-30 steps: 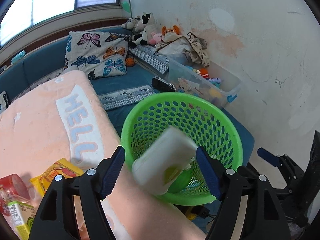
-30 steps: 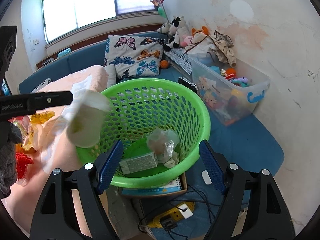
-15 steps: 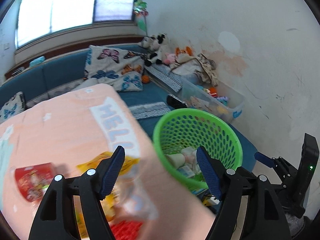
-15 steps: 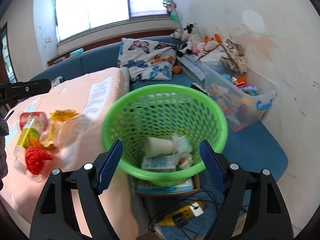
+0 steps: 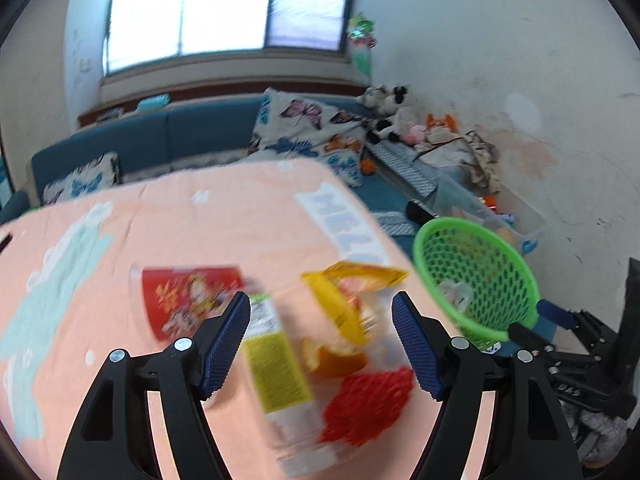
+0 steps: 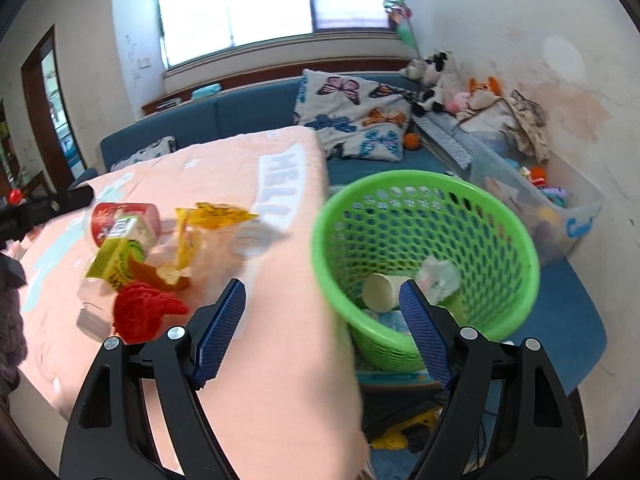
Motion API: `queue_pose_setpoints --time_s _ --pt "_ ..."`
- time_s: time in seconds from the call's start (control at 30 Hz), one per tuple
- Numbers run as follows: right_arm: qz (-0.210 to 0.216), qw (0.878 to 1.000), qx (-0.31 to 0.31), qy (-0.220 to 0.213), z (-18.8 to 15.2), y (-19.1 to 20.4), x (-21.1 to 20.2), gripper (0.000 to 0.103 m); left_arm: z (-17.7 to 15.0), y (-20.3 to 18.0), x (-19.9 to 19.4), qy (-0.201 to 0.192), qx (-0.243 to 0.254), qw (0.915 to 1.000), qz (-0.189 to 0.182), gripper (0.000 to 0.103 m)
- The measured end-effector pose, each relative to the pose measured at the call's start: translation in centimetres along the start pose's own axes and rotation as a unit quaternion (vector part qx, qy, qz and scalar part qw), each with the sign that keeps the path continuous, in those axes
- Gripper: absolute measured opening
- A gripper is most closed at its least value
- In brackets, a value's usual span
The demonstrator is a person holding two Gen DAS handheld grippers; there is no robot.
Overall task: Collect trash
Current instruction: 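Move both tools back over the table toward the remaining trash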
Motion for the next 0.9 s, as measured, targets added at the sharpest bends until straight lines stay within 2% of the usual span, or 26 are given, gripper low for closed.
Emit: queue_pose_setpoints --time_s 0.23,0.4,0.5,0.73,0.9 --pt "0.018 1.000 -0.014 0.000 0.2 2.0 0.3 0.079 -2.0 2.3 2.8 0.040 -0.032 0.9985 0.017 0.066" --pt "0.025 1.000 -0.019 0.005 -0.3 2.4 0.4 0.079 -3.1 2.4 4.3 0.059 -0.033 0.9975 0.021 0.065" --pt "0.030 0.999 -0.019 0.012 -1.1 2.6 0.6 0.079 -3.6 2.4 4.8 0.063 -0.029 0.9972 0.029 0.063" --pt "0.034 0.999 -0.017 0.026 -2.5 2.9 1.1 0.079 -4.2 2.6 5.5 0.073 -0.029 0.9966 0.024 0.052" --pt "0.043 0.998 -0.017 0.029 -2.9 3.7 1.1 0.079 -4.5 2.7 5.4 0.078 -0.034 0.9962 0.018 0.050"
Point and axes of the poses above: each gripper's, at about its wrist camera, not at the fingertips, and x roughly the way its jaws point, y to its left, z to its top, the point moved 3 cm from there along x, roughly the way its jaws point, and after that the axes turned 2 degrees about -z, right-handed, at the moved point
